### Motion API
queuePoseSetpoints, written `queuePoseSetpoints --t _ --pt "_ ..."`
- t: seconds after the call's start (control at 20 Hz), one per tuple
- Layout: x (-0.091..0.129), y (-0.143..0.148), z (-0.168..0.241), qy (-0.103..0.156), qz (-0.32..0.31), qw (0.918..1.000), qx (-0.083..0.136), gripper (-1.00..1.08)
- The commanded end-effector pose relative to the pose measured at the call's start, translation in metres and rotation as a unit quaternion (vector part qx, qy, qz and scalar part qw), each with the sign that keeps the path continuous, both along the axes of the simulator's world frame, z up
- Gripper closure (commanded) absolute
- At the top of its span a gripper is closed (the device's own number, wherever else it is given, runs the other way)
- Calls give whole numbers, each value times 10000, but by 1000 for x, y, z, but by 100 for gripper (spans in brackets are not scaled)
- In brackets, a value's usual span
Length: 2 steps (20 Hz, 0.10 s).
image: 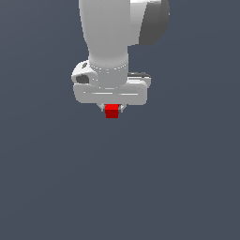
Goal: Pick up the red cube and move it to a goal position.
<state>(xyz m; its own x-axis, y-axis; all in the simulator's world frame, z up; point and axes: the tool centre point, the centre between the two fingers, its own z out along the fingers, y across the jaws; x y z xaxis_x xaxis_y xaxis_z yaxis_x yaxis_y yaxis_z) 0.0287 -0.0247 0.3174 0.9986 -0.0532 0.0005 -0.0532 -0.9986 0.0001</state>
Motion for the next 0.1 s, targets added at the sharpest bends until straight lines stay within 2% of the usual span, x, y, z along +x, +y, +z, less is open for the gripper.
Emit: queuePoseSetpoints --t 0.0,0.05 --pt "0 0 0 3 -1 10000 0 108" --pt "1 0 -1 3 -1 10000 0 108"
